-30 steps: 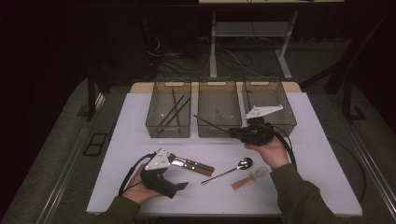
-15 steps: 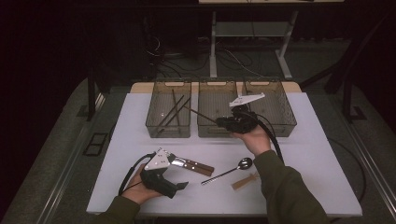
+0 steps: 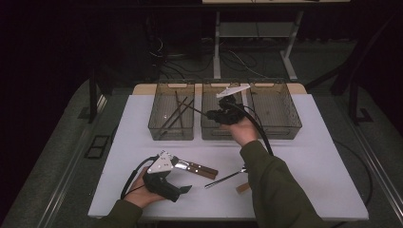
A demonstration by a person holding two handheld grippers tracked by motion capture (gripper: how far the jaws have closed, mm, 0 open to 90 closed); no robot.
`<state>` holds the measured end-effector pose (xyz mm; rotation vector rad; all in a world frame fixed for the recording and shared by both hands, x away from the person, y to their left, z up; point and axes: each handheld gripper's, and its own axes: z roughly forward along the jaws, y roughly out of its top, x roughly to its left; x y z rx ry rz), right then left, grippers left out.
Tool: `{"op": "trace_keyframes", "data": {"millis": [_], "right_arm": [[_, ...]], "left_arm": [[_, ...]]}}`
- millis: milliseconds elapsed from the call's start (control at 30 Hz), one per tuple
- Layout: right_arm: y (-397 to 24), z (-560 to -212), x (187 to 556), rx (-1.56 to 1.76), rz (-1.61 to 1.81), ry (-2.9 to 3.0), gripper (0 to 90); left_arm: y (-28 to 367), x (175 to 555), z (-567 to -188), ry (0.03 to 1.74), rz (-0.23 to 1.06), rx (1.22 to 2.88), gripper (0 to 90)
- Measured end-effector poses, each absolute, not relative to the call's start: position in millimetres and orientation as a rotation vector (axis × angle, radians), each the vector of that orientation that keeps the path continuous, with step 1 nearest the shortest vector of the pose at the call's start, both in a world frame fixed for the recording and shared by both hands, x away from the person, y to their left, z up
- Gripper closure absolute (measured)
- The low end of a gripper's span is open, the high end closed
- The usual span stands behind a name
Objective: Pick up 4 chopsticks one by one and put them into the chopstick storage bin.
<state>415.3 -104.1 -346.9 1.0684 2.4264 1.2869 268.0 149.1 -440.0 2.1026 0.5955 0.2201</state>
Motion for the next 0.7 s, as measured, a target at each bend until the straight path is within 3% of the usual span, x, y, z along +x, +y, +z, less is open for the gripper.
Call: {"op": "trace_keyframes", "data": {"millis": [700], "right_arm": [[-29, -357, 469, 1.12, 1.16, 2.418, 84.8]], "left_arm": [[149, 268, -439, 0.585, 0.213, 2.096, 0.0]]}}
